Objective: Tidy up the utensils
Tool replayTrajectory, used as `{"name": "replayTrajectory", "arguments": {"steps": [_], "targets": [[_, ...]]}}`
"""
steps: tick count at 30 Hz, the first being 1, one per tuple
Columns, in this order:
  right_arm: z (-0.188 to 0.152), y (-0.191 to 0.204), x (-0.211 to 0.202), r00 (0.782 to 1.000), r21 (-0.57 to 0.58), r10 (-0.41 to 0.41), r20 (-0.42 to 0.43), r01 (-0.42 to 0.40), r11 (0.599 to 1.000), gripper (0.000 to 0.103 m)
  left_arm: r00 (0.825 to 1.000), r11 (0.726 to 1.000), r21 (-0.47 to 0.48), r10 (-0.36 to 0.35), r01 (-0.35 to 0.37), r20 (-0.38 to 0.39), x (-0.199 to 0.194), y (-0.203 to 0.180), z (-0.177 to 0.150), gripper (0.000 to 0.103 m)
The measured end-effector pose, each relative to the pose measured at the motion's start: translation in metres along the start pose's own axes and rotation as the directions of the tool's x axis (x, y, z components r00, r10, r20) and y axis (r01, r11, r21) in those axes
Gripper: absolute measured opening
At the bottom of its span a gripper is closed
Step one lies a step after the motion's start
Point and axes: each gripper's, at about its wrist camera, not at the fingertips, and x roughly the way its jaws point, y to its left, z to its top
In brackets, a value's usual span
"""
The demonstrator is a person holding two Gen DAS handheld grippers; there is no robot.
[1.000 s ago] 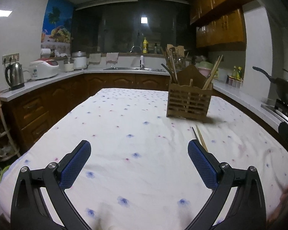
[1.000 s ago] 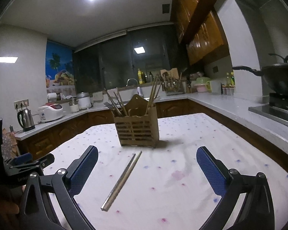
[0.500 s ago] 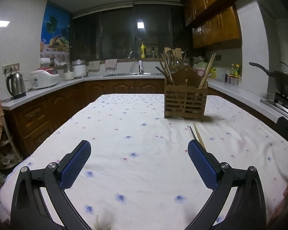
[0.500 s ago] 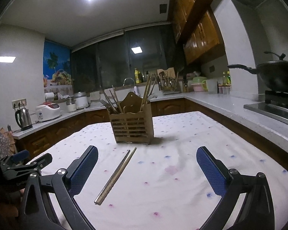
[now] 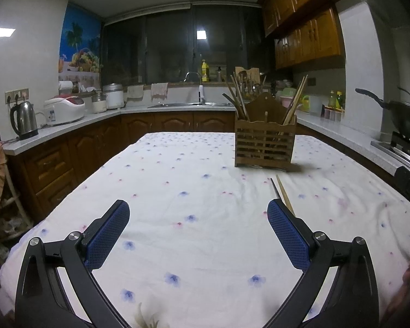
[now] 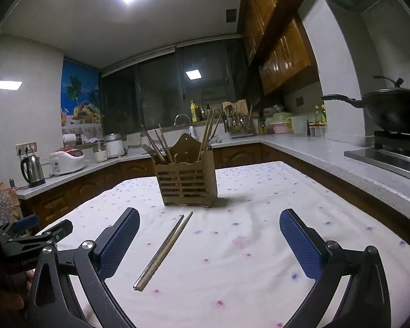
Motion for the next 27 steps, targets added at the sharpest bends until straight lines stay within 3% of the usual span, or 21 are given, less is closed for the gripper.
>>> {"name": "replayTrajectory", "arguments": {"steps": [27], "targets": [[0.005,0.012,0.001,1.000,-0.012,0.022,0.005,-0.022,1.000,0.103,1.000,1.000,0.017,-0.011,0.011,-0.008,0.001,-0.001,0.002,0.103]]}}
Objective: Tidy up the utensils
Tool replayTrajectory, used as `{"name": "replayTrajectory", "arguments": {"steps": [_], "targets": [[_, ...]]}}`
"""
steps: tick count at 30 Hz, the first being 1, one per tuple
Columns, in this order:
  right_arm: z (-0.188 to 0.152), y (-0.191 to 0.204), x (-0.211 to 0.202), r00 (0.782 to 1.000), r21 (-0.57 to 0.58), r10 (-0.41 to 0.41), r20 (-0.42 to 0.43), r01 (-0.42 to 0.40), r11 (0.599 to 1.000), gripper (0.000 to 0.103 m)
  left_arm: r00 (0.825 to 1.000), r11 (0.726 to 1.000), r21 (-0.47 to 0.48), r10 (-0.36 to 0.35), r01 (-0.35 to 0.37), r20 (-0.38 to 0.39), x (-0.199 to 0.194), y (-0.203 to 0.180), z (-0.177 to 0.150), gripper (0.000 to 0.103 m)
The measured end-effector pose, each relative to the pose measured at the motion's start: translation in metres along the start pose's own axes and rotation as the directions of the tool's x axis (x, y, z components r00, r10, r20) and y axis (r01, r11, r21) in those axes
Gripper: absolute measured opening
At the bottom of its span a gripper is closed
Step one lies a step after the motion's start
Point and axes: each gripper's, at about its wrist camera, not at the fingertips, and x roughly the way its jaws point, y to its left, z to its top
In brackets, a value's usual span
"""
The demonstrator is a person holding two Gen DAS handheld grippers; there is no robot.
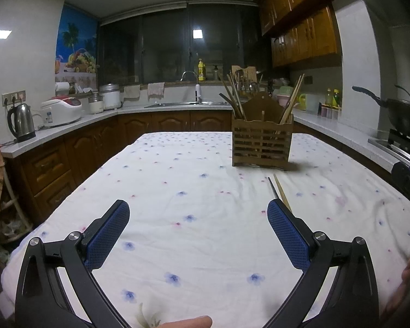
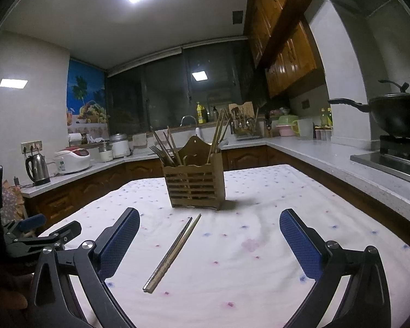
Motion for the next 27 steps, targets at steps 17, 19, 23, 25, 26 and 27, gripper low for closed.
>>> {"name": "replayTrajectory", "arguments": {"steps": [17,19,23,25,26,27], "targets": [[-0.0001,-0.0006,0.0009,1.000,-0.001,0.005,0.000,-0.005,1.000,0.103,1.000,1.000,0.001,0.004,-0.004,0.001,-0.0017,0.0001,0.0024,0.103],[-0.0002,-0.0007,0.0014,1.000,-0.002,0.006,-0.001,-0.006,1.000,0.103,1.000,1.000,0.002,0.005,-0.005,0.002,-0.0025,-0.0004,0.0025,0.103],[0.0000,-0.0004,0.0009,1.000,-0.002,0.006,0.001,-0.006,1.000,0.103,1.000,1.000,0.003,0.005,-0.005,0.000,-0.0025,-0.0006,0.0027,0.103],[0.0005,-0.0002,0.0008,1.000,-0.001,0.008,0.003,-0.008,1.000,0.103,1.000,1.000,0.003,0.008,-0.008,0.003,-0.0033,-0.0009,0.0020,0.103],[0.0012,0.0002,0.0010,1.000,0.000,0.009,0.004,-0.009,1.000,0.103,1.000,1.000,0.004,0.009,-0.009,0.003,-0.0036,-0.0010,0.0020,0.103],[0.0021,0.0011,0.0009,1.000,-0.001,0.011,0.005,-0.011,1.000,0.103,1.000,1.000,0.003,0.007,-0.007,0.003,-0.0035,-0.0009,0.0019,0.103]]}}
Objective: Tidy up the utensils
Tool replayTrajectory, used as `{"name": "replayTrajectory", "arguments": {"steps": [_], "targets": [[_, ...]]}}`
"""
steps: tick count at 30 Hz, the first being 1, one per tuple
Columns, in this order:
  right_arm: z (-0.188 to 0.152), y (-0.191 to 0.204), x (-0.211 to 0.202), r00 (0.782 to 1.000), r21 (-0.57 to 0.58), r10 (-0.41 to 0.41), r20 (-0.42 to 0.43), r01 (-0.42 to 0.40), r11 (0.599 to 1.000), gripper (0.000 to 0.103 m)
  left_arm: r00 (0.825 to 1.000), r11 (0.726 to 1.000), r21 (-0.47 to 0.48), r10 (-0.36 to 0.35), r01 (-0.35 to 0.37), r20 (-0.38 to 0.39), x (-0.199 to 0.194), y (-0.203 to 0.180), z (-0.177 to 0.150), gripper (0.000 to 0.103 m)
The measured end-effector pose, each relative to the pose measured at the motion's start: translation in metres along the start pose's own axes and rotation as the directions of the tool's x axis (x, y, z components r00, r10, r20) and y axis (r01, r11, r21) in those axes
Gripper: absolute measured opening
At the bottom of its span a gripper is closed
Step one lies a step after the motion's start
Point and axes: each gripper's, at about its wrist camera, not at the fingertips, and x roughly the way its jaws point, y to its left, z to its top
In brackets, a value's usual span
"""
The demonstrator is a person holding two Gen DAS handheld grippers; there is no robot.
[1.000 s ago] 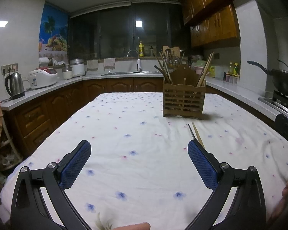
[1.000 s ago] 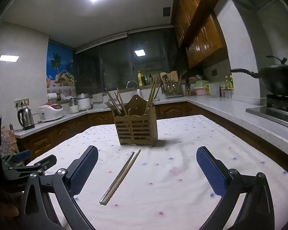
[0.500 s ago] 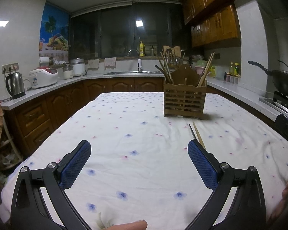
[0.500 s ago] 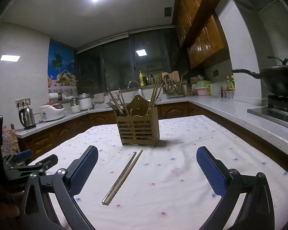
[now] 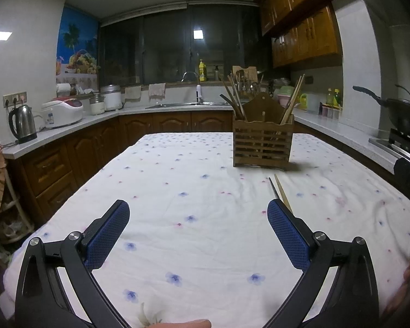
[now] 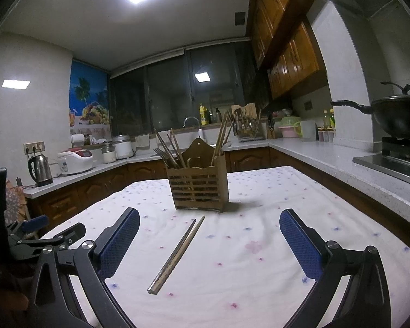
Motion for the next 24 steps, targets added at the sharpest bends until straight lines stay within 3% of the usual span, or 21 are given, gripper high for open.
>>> {"name": "replayTrajectory", "arguments": {"steps": [24], "targets": [[0.0023,0.0018,-0.0035,1.000,-0.001,0.010,0.010,-0.010,1.000,0.103,1.000,1.000,-0.001,-0.005,0.005,-0.004,0.0000,-0.0022,-0.0003,0.103]]}}
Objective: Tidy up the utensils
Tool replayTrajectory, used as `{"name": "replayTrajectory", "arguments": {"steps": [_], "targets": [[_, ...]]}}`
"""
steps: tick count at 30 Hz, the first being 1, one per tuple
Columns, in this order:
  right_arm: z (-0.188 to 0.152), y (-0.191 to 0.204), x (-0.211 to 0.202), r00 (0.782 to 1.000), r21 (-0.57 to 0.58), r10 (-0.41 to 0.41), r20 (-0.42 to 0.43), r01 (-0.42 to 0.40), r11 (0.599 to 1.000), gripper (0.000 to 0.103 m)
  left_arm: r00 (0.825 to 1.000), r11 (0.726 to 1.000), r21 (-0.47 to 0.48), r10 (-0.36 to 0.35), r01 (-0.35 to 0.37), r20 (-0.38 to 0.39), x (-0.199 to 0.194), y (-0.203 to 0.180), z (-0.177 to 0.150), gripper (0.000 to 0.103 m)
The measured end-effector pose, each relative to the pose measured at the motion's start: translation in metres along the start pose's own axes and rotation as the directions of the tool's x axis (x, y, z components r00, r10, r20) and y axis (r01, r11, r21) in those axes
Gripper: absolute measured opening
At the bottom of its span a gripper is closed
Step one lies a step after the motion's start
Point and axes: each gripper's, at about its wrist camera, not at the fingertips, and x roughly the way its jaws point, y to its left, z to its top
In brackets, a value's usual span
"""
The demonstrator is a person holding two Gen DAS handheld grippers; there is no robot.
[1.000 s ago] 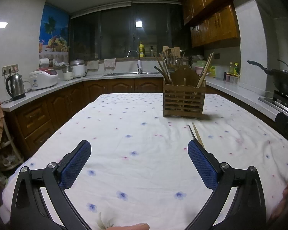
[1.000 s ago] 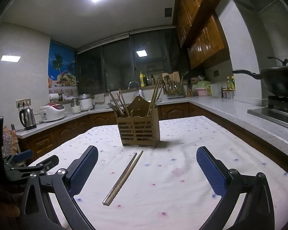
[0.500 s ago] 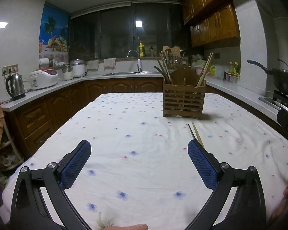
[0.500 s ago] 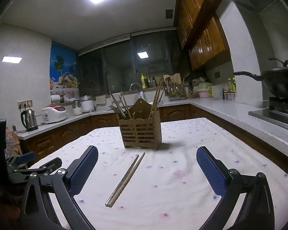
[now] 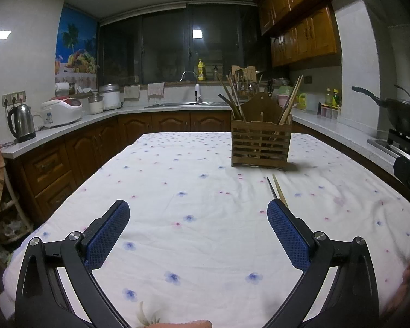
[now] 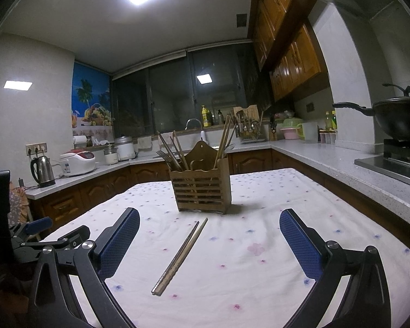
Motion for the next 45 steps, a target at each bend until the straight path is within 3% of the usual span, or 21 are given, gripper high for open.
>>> {"name": "replayTrajectory", "arguments": {"steps": [45], "targets": [[0.0023,0.0038,0.0017,1.000,-0.002,0.011,0.004,-0.011,1.000,0.103,1.000,1.000,0.008,-0.010,0.010,-0.004,0.0012,-0.0029,-0.0006,0.103]]}}
